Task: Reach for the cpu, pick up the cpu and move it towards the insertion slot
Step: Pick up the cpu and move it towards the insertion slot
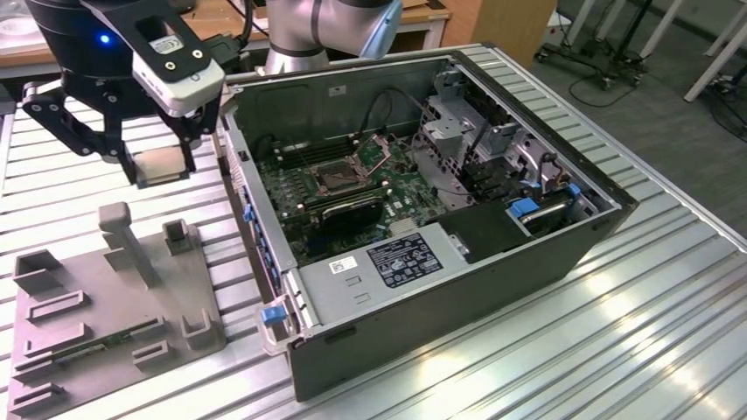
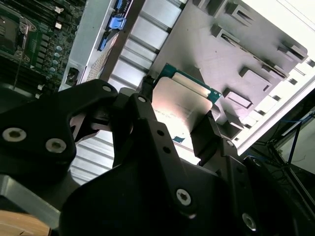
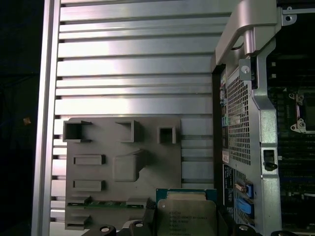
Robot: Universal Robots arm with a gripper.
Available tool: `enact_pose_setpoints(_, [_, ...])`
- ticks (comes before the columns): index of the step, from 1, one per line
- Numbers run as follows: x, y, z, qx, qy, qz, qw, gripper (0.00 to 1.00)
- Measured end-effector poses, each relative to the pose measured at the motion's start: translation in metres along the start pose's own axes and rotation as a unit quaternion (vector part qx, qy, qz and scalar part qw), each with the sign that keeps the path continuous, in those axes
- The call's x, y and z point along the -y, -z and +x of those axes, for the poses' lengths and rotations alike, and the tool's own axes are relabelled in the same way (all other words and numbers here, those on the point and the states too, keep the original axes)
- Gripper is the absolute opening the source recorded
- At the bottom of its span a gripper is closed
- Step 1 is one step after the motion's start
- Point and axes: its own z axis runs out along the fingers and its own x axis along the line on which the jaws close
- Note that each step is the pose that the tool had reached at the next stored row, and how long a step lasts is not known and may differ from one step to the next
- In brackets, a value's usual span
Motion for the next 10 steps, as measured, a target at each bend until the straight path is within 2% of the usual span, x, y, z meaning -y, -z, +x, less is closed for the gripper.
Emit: enact_pose_setpoints(10, [0.0000, 0.0000, -0.0038, 0.0000, 0.000, 0.0000, 1.00000, 0.55])
